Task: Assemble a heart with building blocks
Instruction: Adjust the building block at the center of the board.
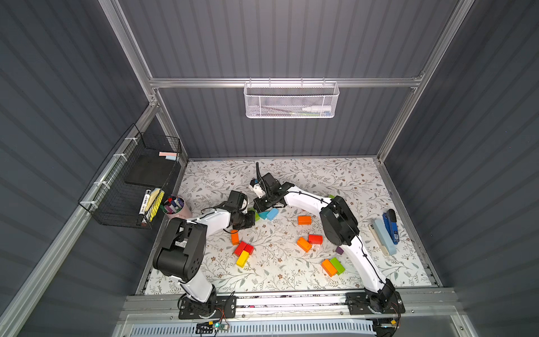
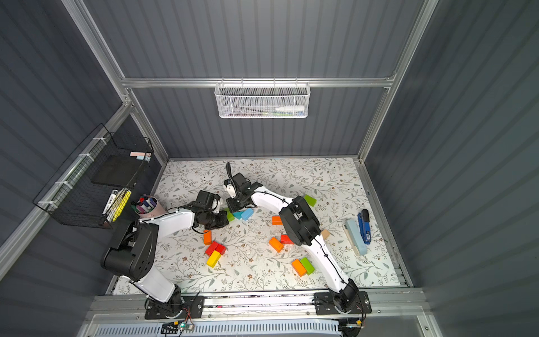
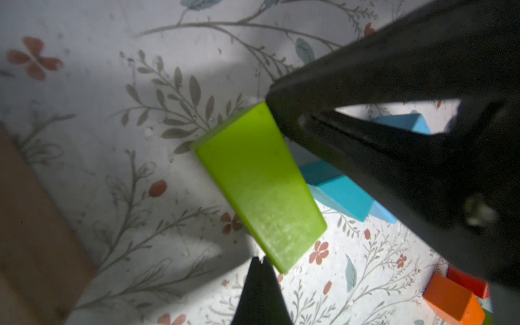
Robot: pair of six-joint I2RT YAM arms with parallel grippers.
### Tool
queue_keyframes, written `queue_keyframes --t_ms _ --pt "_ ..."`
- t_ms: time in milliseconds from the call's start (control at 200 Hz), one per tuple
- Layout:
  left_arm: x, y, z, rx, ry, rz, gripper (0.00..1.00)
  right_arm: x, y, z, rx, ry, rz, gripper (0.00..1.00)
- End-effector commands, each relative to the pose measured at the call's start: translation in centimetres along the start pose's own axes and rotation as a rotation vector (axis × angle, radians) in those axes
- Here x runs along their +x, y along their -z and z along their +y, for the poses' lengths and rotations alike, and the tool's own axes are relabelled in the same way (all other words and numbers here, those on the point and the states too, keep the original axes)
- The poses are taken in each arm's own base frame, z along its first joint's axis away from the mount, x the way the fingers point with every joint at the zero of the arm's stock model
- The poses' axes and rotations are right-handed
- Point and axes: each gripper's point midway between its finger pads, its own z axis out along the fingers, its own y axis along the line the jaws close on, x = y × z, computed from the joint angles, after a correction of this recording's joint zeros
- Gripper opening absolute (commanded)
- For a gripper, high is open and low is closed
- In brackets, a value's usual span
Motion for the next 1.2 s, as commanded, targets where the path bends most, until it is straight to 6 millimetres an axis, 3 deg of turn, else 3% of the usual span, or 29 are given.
queue_keyframes --t_ms 0,665,971,1196 --pt "0.3 -0.4 -0.3 0.016 0.010 0.014 0.00 -0.4 -0.2 0.4 -0.004 0.005 -0.005 0.00" --pt "-0.4 -0.5 -0.7 0.022 0.000 0.004 0.00 -0.4 -0.2 -0.1 0.016 0.009 -0.005 0.00" --pt "0.4 0.5 0.7 -0.069 -0.006 0.024 0.01 -0.6 -0.1 -0.6 0.041 0.000 -0.013 0.00" --pt "-0.9 0.6 0.5 -0.073 -0.015 -0.008 0.01 -0.6 0.0 -0.2 0.017 0.000 -0.011 0.00"
